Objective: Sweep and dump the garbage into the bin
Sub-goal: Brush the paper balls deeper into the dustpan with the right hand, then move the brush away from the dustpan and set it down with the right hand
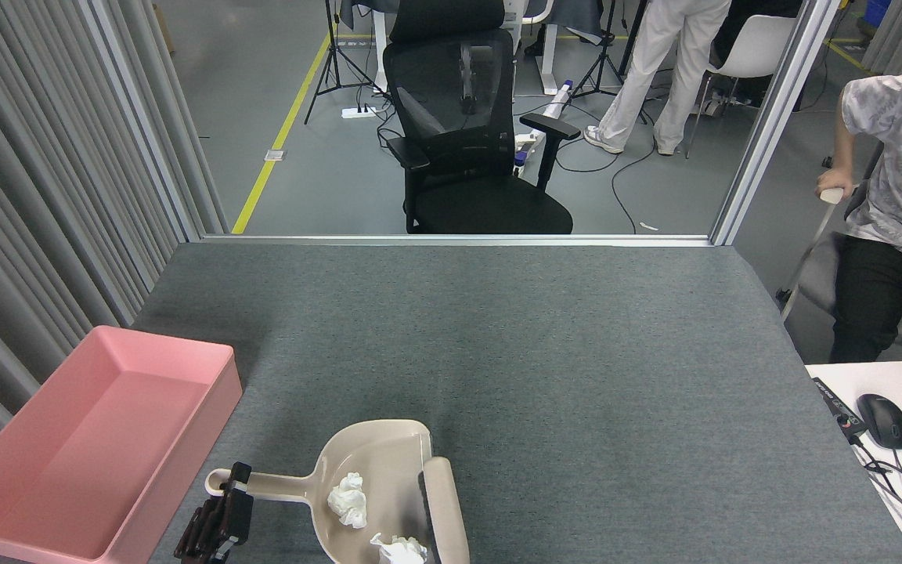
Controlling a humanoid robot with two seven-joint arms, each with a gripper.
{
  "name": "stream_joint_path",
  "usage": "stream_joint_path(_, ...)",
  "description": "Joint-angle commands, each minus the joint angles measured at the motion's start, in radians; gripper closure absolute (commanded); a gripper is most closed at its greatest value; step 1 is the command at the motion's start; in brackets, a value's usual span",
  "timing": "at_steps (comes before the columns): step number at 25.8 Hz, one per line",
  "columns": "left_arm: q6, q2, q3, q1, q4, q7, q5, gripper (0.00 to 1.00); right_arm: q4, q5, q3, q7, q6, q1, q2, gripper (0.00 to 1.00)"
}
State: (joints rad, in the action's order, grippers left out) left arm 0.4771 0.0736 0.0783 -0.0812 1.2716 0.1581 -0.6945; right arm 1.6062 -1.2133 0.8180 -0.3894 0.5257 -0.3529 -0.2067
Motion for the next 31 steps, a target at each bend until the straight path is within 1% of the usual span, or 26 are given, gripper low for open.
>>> stream_joint_path(1,0.000,0.000,0.000,0.000,-0.001,-0.002,-0.002,0.58,0.003,0.006,-0.253,0.007,-0.139,-0.008,-0.053,1.00)
stream_joint_path(3,0.000,0.000,0.000,0.000,-0.006,-0.002,-0.002,0.58,0.001,0.006,-0.376,0.020,-0.242,-0.026,-0.054,1.00)
stream_joint_path(7,0.000,0.000,0.000,0.000,-0.006,-0.002,-0.002,0.58,-0.014,0.008,-0.620,0.034,-0.424,-0.035,-0.059,1.00)
stream_joint_path(9,0.000,0.000,0.000,0.000,-0.006,-0.002,-0.002,0.58,-0.014,0.005,-0.691,0.046,-0.497,-0.057,-0.059,1.00)
stream_joint_path(14,0.000,0.000,0.000,0.000,-0.001,-0.002,-0.002,0.58,-0.012,0.000,-0.721,0.069,-0.582,-0.066,-0.060,1.00)
stream_joint_path(17,0.000,0.000,0.000,0.000,0.002,-0.002,-0.002,0.58,-0.002,-0.002,-0.721,0.103,-0.596,-0.071,-0.062,1.00)
stream_joint_path(18,0.000,0.002,0.000,0.000,0.000,-0.002,-0.002,0.58,-0.002,-0.002,-0.724,0.109,-0.596,-0.071,-0.069,1.00)
stream_joint_path(21,0.001,0.003,0.000,0.000,0.000,-0.002,-0.002,0.58,-0.003,0.006,-0.772,0.122,-0.598,-0.071,-0.115,1.00)
stream_joint_path(25,0.008,0.002,0.001,0.000,0.002,-0.011,0.004,0.59,-0.014,0.005,-0.780,0.144,-0.596,-0.078,-0.149,1.00)
stream_joint_path(28,0.024,0.000,0.003,0.000,0.003,-0.041,0.018,0.60,-0.014,-0.002,-0.778,0.144,-0.607,-0.113,-0.145,1.00)
stream_joint_path(31,0.041,0.000,0.009,0.000,0.003,-0.065,0.053,0.60,-0.014,-0.003,-0.778,0.141,-0.613,-0.117,-0.140,1.00)
